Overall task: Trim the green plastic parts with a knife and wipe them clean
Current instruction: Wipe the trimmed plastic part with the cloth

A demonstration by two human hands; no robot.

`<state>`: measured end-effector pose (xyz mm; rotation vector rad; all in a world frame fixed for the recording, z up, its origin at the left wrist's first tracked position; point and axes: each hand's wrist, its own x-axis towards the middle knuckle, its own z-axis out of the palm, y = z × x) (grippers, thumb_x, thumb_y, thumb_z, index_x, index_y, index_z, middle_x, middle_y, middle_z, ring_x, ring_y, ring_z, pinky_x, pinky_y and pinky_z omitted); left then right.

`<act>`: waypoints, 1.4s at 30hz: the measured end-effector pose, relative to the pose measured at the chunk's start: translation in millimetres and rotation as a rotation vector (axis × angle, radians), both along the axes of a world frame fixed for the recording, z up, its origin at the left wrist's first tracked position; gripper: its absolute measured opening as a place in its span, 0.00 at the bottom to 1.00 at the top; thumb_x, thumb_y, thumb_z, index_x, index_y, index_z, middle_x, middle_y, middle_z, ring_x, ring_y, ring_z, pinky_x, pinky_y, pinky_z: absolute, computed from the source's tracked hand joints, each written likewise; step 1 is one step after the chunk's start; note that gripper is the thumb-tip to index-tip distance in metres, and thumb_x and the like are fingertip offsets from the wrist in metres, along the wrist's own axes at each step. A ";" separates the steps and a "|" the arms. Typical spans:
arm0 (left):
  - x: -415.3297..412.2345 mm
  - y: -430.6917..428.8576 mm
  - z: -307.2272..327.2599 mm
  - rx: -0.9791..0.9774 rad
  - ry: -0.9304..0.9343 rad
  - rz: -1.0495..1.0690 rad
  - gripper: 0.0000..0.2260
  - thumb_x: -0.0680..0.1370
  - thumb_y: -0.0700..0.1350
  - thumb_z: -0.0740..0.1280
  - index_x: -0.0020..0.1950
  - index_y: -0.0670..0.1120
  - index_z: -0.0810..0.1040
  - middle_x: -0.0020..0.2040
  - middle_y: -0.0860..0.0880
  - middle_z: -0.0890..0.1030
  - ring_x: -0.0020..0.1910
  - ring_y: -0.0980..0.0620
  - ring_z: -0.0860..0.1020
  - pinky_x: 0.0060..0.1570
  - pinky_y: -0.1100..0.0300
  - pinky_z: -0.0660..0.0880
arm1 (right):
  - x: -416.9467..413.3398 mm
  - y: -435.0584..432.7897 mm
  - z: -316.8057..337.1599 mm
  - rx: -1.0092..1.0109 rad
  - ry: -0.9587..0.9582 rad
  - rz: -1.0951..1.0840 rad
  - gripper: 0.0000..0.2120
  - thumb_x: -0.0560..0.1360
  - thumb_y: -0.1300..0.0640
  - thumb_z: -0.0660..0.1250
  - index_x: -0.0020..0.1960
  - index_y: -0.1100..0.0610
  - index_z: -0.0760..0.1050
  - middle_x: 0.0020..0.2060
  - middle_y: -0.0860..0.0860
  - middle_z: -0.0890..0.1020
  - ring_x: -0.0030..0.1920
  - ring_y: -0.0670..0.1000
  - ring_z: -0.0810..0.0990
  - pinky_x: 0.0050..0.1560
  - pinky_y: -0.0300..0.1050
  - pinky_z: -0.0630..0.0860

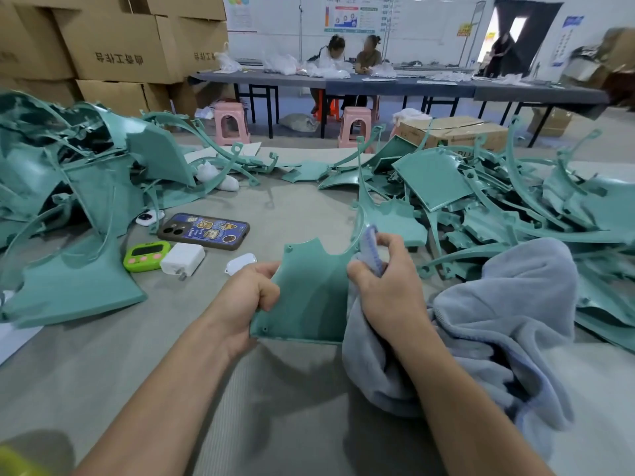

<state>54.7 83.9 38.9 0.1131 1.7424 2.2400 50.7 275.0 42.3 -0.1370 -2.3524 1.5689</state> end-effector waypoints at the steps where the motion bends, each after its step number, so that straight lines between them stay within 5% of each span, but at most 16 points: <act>1: -3.0 0.3 0.8 0.039 -0.004 -0.006 0.18 0.56 0.35 0.58 0.36 0.42 0.84 0.34 0.46 0.79 0.28 0.49 0.77 0.27 0.66 0.70 | -2.6 0.5 -0.2 -0.050 -0.007 -0.028 0.11 0.77 0.56 0.70 0.54 0.44 0.71 0.37 0.45 0.80 0.35 0.43 0.77 0.38 0.40 0.70; 3: -6.6 1.3 1.2 0.226 -0.003 -0.027 0.14 0.67 0.40 0.61 0.40 0.46 0.87 0.42 0.47 0.85 0.39 0.48 0.84 0.37 0.59 0.80 | -5.8 3.8 0.3 -0.168 0.024 -0.137 0.07 0.78 0.57 0.69 0.50 0.49 0.73 0.36 0.44 0.79 0.33 0.40 0.75 0.38 0.39 0.70; 5: -7.6 3.7 2.5 0.398 -0.005 -0.102 0.20 0.73 0.50 0.66 0.60 0.42 0.84 0.57 0.41 0.83 0.55 0.42 0.82 0.57 0.45 0.79 | -8.3 11.3 0.5 -0.316 0.030 -0.249 0.07 0.79 0.59 0.68 0.45 0.53 0.71 0.33 0.45 0.75 0.29 0.38 0.72 0.34 0.35 0.69; 6: -6.9 7.3 0.6 0.357 0.044 -0.158 0.27 0.72 0.52 0.69 0.68 0.42 0.79 0.63 0.40 0.80 0.61 0.41 0.79 0.63 0.41 0.75 | -9.6 16.0 0.3 -0.382 0.026 -0.287 0.08 0.79 0.60 0.67 0.44 0.55 0.70 0.33 0.46 0.72 0.28 0.39 0.71 0.34 0.35 0.68; 8: -1.0 24.1 -4.8 0.107 0.211 -0.217 0.26 0.71 0.49 0.72 0.70 0.48 0.78 0.67 0.44 0.80 0.66 0.44 0.77 0.66 0.45 0.74 | -10.3 22.1 -2.2 -0.459 0.031 -0.318 0.08 0.80 0.59 0.67 0.45 0.57 0.70 0.33 0.47 0.71 0.30 0.43 0.69 0.33 0.37 0.67; 11: 6.1 55.5 -13.4 -0.051 0.299 0.115 0.12 0.73 0.40 0.75 0.55 0.51 0.85 0.57 0.48 0.86 0.59 0.47 0.83 0.64 0.44 0.77 | -8.0 14.3 -6.0 -0.440 0.116 -0.273 0.10 0.78 0.61 0.69 0.41 0.56 0.71 0.30 0.45 0.72 0.26 0.39 0.68 0.30 0.31 0.67; 13: 6.7 63.9 -15.9 -0.025 0.267 0.470 0.13 0.74 0.34 0.75 0.46 0.53 0.87 0.50 0.50 0.87 0.53 0.47 0.85 0.60 0.40 0.78 | -5.9 4.9 -7.9 -0.398 0.146 -0.212 0.09 0.77 0.61 0.72 0.40 0.56 0.75 0.28 0.43 0.75 0.27 0.40 0.71 0.33 0.34 0.71; 15: 3.0 60.9 -15.1 0.089 0.221 0.563 0.15 0.74 0.31 0.72 0.46 0.51 0.87 0.50 0.48 0.87 0.51 0.45 0.85 0.57 0.42 0.80 | -4.7 0.1 -8.6 -0.377 0.154 -0.132 0.06 0.76 0.62 0.72 0.41 0.56 0.79 0.29 0.46 0.78 0.30 0.45 0.73 0.34 0.41 0.72; 22: -10.6 29.7 -5.8 0.217 0.157 0.390 0.18 0.66 0.36 0.72 0.55 0.48 0.84 0.53 0.49 0.87 0.48 0.50 0.86 0.36 0.59 0.81 | -2.7 -4.9 -7.6 -0.457 0.175 -0.060 0.07 0.68 0.65 0.73 0.38 0.54 0.79 0.28 0.48 0.78 0.29 0.48 0.72 0.32 0.42 0.71; 29: -9.8 28.9 -5.5 0.079 0.238 0.330 0.18 0.69 0.28 0.71 0.47 0.51 0.88 0.51 0.48 0.87 0.49 0.49 0.86 0.38 0.60 0.81 | -17.2 24.9 -9.6 -0.824 -0.090 -0.186 0.06 0.75 0.68 0.72 0.51 0.64 0.77 0.44 0.65 0.82 0.43 0.61 0.83 0.52 0.58 0.82; 33: -7.7 23.1 1.0 0.031 0.265 0.278 0.19 0.65 0.28 0.73 0.45 0.52 0.88 0.48 0.49 0.88 0.46 0.51 0.86 0.37 0.61 0.80 | -22.1 29.8 -6.8 -0.956 -0.167 -0.229 0.09 0.76 0.67 0.71 0.56 0.64 0.78 0.45 0.63 0.84 0.42 0.59 0.85 0.43 0.49 0.85; 36: -4.9 -0.2 7.2 0.062 0.269 0.237 0.19 0.61 0.32 0.72 0.47 0.48 0.88 0.49 0.47 0.87 0.47 0.50 0.86 0.43 0.59 0.82 | -25.1 60.2 -2.1 -0.797 -0.295 -0.314 0.08 0.79 0.59 0.70 0.56 0.61 0.79 0.50 0.58 0.83 0.48 0.57 0.84 0.54 0.49 0.81; 39: -4.1 -25.3 11.7 0.144 0.257 0.224 0.21 0.62 0.32 0.71 0.51 0.47 0.88 0.54 0.44 0.86 0.52 0.45 0.85 0.45 0.56 0.83 | -18.9 91.0 6.6 -0.681 -0.235 -0.256 0.07 0.81 0.56 0.66 0.45 0.55 0.76 0.42 0.52 0.80 0.39 0.51 0.79 0.43 0.45 0.78; 42: -10.0 -24.7 8.2 0.194 0.234 0.323 0.23 0.64 0.32 0.70 0.58 0.44 0.84 0.58 0.43 0.85 0.55 0.43 0.84 0.51 0.52 0.83 | -16.5 84.8 14.9 -1.103 -0.310 -0.042 0.10 0.83 0.52 0.61 0.48 0.55 0.77 0.44 0.51 0.79 0.47 0.51 0.80 0.56 0.47 0.76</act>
